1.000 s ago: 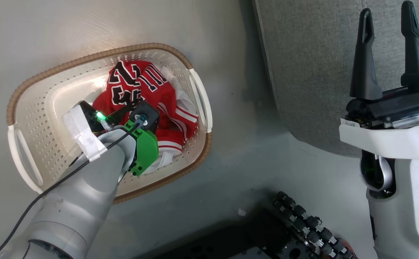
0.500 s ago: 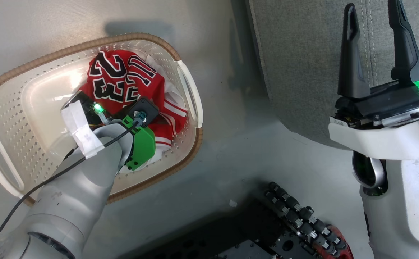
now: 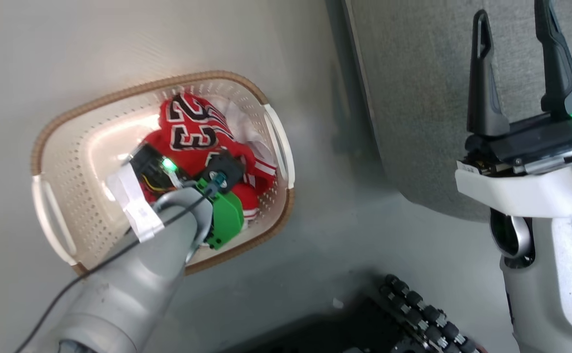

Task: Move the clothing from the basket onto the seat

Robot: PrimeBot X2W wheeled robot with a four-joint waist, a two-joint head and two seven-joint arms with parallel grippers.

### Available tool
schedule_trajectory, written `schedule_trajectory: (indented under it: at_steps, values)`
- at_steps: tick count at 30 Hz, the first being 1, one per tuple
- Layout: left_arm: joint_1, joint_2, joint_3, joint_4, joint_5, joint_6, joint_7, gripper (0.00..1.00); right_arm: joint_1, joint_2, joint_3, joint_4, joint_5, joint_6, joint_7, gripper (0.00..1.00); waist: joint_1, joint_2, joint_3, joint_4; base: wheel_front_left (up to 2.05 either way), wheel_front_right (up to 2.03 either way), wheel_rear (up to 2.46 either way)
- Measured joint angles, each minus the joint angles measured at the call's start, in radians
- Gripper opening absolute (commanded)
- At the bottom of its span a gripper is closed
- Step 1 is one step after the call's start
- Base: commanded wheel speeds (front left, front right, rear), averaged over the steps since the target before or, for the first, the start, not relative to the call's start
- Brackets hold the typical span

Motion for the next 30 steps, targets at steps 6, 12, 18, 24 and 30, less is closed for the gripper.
schedule_trajectory:
  at_steps: [6,12,18,24,30]
  values:
    - [0.121,-0.003,0.044,-0.109,-0.043,0.02,0.0,0.0,0.062,-0.024,-0.02,0.015,-0.004,0.0,0.0,1.0,0.0,0.0,-0.11,0.035,0.0,0.0,0.0]
    - [0.252,-0.006,0.101,-0.217,-0.072,0.037,-0.001,0.0,0.154,-0.031,-0.016,0.051,-0.002,0.0,0.0,1.0,-0.0001,0.0,-0.243,0.076,0.0,0.0,0.0]
    - [0.375,-0.007,0.165,-0.335,-0.084,0.064,-0.001,0.0,0.235,-0.027,0.016,0.082,0.023,0.0,0.0,1.0,-0.0001,0.0,-0.38,0.111,0.0,0.0,0.0]
    - [0.46,-0.005,0.217,-0.449,-0.061,0.079,-0.001,0.0,0.315,-0.028,0.035,0.113,0.03,0.0,0.0,1.0,-0.0001,0.0,-0.512,0.141,0.0,0.0,0.0]
    - [0.529,-0.001,0.274,-0.567,-0.042,0.086,-0.001,0.0,0.384,-0.034,0.049,0.141,0.039,0.0,0.0,1.0,-0.0001,0.0,-0.631,0.166,0.0,0.0,0.0]
